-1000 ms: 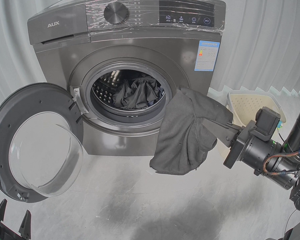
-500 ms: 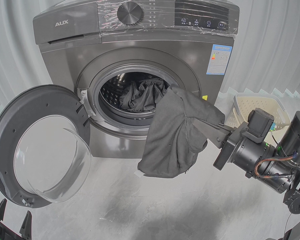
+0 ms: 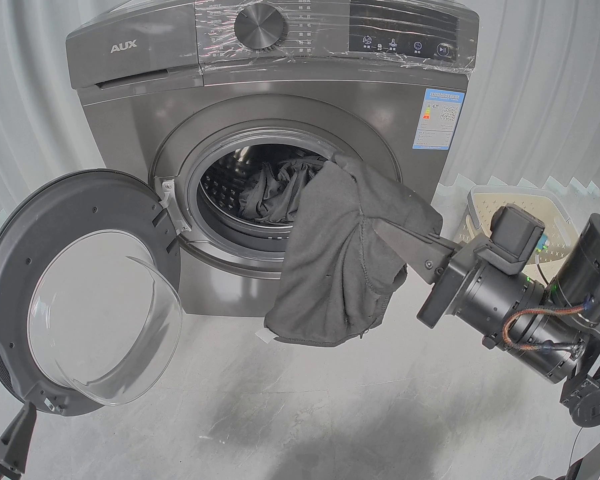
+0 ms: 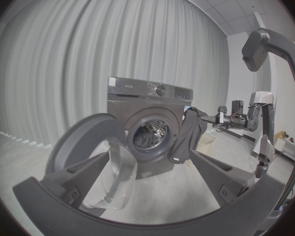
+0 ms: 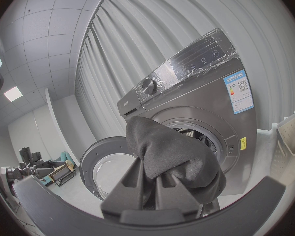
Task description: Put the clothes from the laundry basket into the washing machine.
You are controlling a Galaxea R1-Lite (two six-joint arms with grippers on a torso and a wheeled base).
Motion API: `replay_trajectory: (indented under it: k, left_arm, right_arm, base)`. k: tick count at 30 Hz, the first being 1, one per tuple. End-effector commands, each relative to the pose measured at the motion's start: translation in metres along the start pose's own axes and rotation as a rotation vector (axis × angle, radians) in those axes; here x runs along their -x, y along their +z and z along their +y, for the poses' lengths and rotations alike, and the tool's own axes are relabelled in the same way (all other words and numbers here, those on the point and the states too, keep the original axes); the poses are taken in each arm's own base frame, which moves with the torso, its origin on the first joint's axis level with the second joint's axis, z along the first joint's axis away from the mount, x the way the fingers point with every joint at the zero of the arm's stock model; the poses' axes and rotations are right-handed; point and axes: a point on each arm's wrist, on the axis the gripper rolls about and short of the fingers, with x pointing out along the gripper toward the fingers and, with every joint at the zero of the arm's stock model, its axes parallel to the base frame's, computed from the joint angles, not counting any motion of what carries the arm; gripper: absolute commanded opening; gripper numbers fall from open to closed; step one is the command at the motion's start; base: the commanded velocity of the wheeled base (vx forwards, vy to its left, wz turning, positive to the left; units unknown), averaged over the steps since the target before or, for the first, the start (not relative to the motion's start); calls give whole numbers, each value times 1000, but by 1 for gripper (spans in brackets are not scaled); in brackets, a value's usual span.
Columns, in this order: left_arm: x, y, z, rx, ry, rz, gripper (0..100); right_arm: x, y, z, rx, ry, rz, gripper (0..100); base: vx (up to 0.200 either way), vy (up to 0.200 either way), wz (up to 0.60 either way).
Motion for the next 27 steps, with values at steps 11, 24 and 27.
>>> replay_trajectory:
  k: [11, 24, 27]
  left_arm:
    - [-140, -5, 3, 103, -476, 392, 100]
    - [-208, -32, -16, 158, -537, 404, 100]
    - [-210, -34, -19, 162, -538, 419, 100]
  right_arm:
    - [-22, 1, 7, -37, 32, -45, 0]
    - [-22, 1, 9, -39, 35, -47, 0]
    - [-23, 1, 9, -39, 35, -45, 0]
  base:
    - [0, 0, 0]
    - [0, 0, 0]
    - [0, 0, 0]
